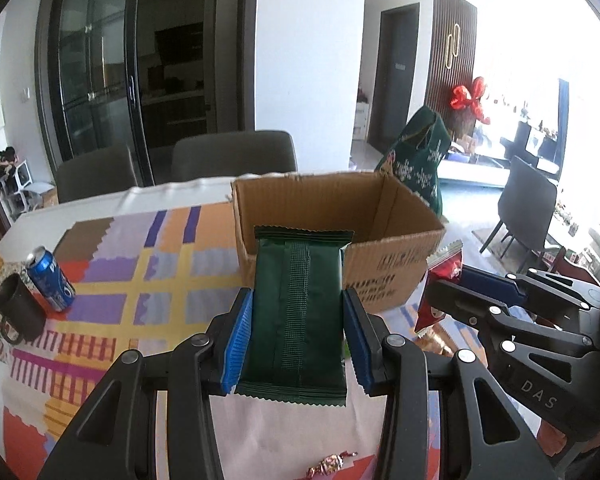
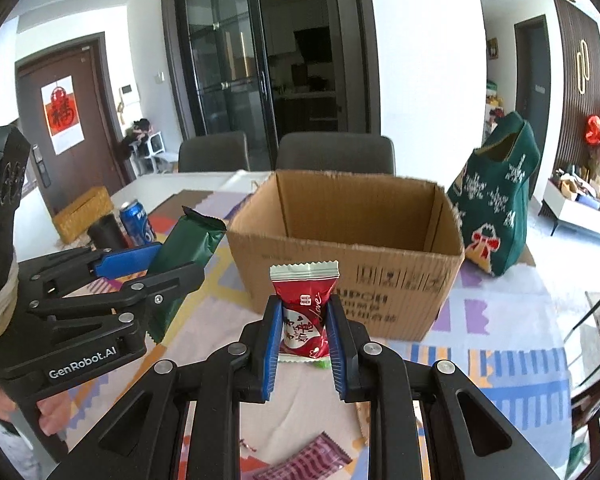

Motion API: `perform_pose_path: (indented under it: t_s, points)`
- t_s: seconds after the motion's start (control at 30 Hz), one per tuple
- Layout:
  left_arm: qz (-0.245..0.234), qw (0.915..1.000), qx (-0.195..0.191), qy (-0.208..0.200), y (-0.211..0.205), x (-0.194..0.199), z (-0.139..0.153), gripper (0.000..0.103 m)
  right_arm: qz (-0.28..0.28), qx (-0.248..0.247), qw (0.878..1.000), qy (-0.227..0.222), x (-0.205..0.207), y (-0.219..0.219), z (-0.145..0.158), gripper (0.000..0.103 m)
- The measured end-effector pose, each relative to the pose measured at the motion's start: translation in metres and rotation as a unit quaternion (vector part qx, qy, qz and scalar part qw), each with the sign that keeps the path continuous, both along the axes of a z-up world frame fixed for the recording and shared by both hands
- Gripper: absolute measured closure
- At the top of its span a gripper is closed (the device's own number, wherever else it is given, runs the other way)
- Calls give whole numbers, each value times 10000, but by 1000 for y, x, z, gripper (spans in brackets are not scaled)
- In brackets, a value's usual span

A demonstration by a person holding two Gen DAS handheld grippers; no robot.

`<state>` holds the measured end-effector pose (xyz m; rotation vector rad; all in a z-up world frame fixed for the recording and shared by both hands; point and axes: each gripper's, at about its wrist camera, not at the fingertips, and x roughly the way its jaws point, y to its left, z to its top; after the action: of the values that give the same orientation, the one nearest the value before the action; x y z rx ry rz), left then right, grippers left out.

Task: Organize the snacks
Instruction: 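Carry both snacks over the cardboard box and open both tools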

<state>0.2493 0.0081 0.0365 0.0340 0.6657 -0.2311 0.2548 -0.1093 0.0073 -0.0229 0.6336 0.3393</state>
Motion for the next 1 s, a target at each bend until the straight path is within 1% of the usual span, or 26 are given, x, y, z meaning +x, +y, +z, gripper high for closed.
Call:
perform_pose_path:
  t_s: [0.43,0.8,1.0]
  points:
    - [-30,9997,45,-247,-9,26,22,59,-184,67,9991,-365,15,-11,26,80]
    - [-91,9996,43,-262,-18,60,25,59,-307,39,9983,-497,40,-19,39,80]
    - [-133,9996,66,-248,-23,83,23,59,-326,5,9982,-494,57,-22,40,80]
